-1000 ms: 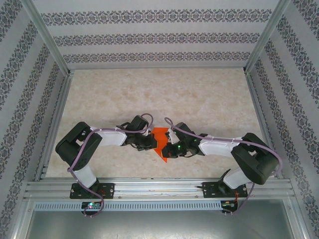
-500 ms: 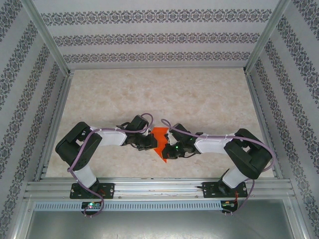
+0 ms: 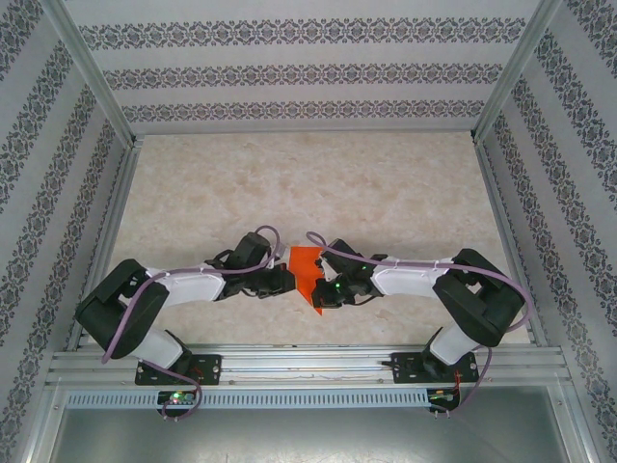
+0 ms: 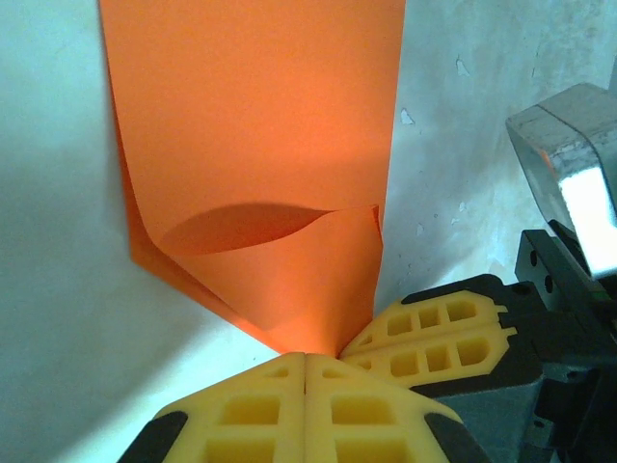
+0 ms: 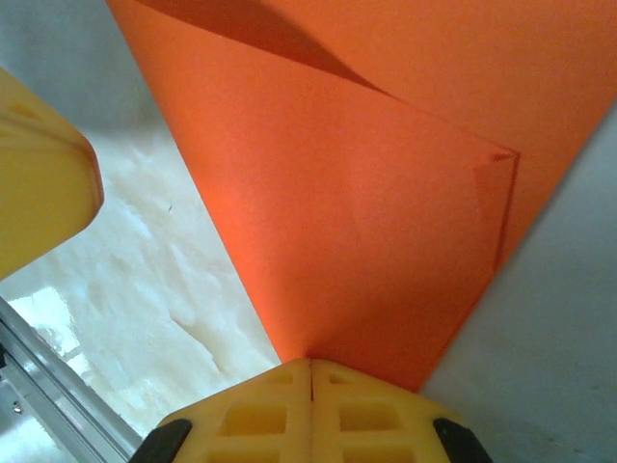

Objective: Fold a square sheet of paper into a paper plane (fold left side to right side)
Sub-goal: Third fold the triangle at the center of the table.

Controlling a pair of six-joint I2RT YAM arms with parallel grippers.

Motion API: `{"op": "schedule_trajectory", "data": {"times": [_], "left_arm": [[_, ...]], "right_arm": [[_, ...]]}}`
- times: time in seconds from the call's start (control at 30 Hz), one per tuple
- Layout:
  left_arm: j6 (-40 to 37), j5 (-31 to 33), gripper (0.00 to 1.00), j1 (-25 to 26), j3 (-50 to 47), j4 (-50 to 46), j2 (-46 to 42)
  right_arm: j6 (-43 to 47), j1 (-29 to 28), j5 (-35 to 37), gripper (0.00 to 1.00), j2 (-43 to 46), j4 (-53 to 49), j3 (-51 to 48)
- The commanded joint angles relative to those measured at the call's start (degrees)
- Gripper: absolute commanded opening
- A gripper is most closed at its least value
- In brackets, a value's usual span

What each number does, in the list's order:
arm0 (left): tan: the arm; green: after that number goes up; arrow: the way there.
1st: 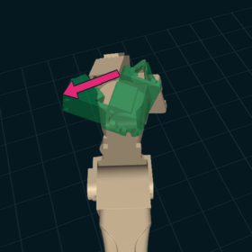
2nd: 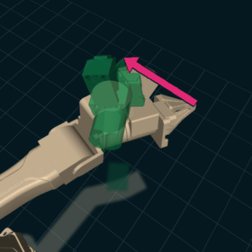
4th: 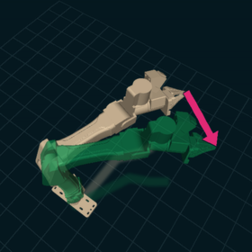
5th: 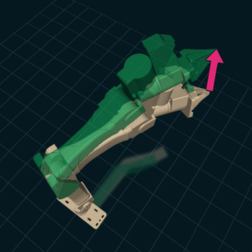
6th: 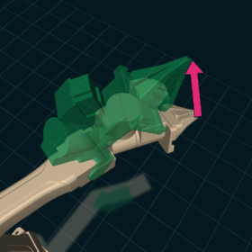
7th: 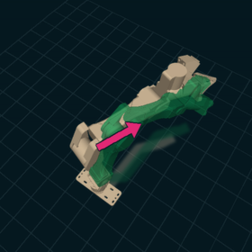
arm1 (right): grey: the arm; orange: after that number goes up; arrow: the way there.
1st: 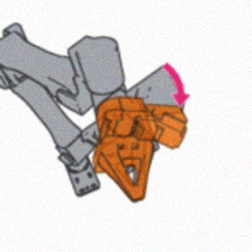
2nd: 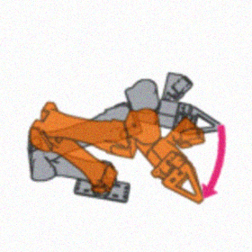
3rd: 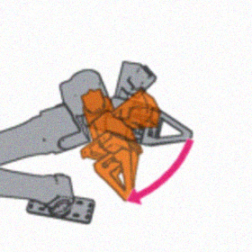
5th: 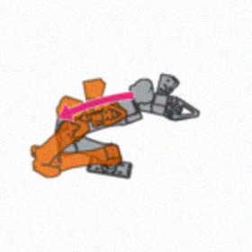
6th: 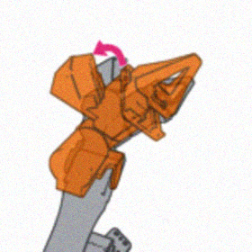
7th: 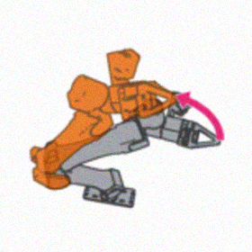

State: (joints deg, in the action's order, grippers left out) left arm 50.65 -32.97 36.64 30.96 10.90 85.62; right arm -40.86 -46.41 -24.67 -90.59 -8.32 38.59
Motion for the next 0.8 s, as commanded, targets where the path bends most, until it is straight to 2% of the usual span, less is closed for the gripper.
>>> {"op": "schedule_trajectory", "data": {"times": [0.0, 0.37, 0.63, 0.77], "left_arm": [[2.4, -1.4, 0.06, 1.6, -0.3, 8.2, 1.0], [3.5, -1.0, 0.03, 2.5, 0.7, 13.6, 6.7], [1.5, 2.3, 0.01, 2.5, 1.9, 9.8, 9.6], [0.7, 5.6, 0.00, 2.5, 3.2, 3.9, 10.6]], "right_arm": [[-0.9, -0.5, 7.9, 0.00, -3.3, -7.6, -1.1], [-0.7, -1.3, 9.4, 0.00, -4.2, -9.8, 0.0], [-0.3, -1.4, 10.3, 0.00, -4.2, -11.3, 0.1], [0.0, -1.4, 10.7, 0.00, -4.4, -12.5, 0.5]]}}
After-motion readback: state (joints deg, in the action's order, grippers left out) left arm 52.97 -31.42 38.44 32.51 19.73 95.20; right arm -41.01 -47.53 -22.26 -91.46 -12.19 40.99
